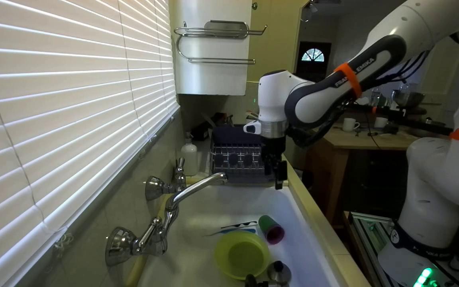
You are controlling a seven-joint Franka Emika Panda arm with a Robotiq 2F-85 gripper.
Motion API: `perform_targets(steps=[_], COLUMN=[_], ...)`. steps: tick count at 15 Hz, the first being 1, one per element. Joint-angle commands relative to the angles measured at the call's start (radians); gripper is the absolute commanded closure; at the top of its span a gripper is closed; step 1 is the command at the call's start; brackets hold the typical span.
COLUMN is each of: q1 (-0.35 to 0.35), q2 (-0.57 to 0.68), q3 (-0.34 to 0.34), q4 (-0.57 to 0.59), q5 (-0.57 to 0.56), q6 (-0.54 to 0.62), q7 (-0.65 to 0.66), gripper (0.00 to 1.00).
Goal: Put the yellow plate in the sink
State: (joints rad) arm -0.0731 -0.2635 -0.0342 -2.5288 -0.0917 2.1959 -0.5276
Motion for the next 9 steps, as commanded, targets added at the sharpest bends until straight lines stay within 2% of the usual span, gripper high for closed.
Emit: perform_targets(steps=[1,2,3,6,9], q1=[0.06,0.079,0.063,0.084,0.086], q2=[-0.219,-0.259,-0.148,-0.241,-0.249], q3=[-0.046,-0.06,-0.048,-0.063,-0.065], q4=[-0.08,-0.078,-0.033,-0.052,-0.064], q5=[-0.012,0.005,-0.009,-0.009,-0.009], q6=[-0.118,-0.149,-0.102,-0.141,-0.141], q7=[-0.182,-0.237,-0.14,-0.199,-0.21], gripper=[0.0,0.0,0.0,0.0,0.0])
